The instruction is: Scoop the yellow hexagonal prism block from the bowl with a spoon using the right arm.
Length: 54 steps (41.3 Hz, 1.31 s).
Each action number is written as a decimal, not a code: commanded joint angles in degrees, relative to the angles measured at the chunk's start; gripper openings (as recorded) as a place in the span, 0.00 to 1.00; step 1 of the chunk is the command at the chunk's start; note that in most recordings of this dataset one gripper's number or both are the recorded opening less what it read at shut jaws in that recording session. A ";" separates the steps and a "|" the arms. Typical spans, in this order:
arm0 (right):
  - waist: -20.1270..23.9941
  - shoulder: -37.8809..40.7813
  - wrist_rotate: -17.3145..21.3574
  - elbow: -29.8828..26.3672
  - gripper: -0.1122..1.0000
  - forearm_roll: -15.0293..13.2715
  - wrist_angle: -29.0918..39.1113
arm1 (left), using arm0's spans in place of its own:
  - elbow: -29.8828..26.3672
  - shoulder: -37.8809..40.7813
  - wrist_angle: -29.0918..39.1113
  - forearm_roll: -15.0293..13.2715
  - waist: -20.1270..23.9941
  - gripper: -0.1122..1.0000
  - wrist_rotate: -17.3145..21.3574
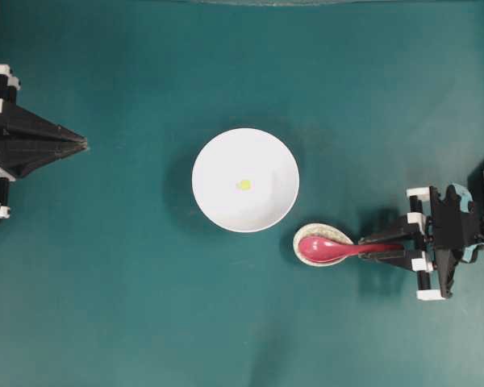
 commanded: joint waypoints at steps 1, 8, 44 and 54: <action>-0.09 -0.62 0.00 -0.26 0.32 0.09 -0.26 | -1.67 0.44 -0.35 0.09 0.09 0.17 -0.09; -0.09 -0.62 0.00 -0.44 0.32 0.09 -0.26 | -1.67 0.53 -0.35 0.00 0.09 0.17 -0.09; -1.14 -1.93 0.53 -0.44 0.32 0.79 2.37 | -1.67 0.44 -0.35 0.00 0.09 0.17 -0.09; -1.14 -1.93 0.44 -0.44 0.35 1.76 2.37 | -1.67 0.44 -0.26 0.00 0.09 0.17 -0.09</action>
